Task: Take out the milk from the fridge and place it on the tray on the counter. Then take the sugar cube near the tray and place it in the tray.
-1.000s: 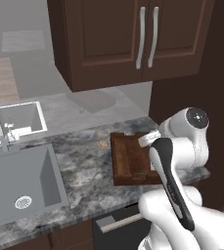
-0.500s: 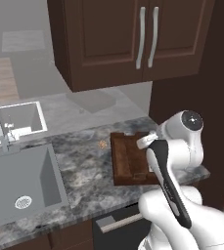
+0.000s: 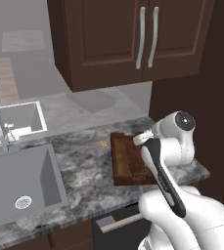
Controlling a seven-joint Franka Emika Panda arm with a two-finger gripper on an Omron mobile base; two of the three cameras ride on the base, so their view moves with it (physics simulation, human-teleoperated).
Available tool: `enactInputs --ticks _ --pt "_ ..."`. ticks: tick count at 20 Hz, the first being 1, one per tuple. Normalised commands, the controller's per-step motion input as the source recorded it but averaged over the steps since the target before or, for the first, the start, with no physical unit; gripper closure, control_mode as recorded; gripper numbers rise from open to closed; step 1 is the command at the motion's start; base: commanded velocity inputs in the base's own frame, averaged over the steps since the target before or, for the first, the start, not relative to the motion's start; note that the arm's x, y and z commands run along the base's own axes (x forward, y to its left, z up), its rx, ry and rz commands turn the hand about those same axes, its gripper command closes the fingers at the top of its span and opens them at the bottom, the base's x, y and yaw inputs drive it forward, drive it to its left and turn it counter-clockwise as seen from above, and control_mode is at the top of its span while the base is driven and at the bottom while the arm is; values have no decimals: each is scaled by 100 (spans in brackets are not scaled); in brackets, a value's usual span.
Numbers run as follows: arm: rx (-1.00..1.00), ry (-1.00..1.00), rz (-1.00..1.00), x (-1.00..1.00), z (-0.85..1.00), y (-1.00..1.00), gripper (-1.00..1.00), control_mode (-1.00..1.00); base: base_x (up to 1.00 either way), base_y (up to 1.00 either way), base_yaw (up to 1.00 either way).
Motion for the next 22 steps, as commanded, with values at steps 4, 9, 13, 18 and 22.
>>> enactInputs --ticks 4,9,13,18,22 --pt "0 0 0 32 -14 0 100 -100 0 0 0" --pt "0 0 0 28 -21 0 100 -100 0 0 0" --pt "0 0 0 21 -26 -3 100 -100 0 0 0" --pt "1 0 0 11 -32 -9 100 -100 0 0 0" --pt "1 0 0 8 -32 -11 100 -100 0 0 0"
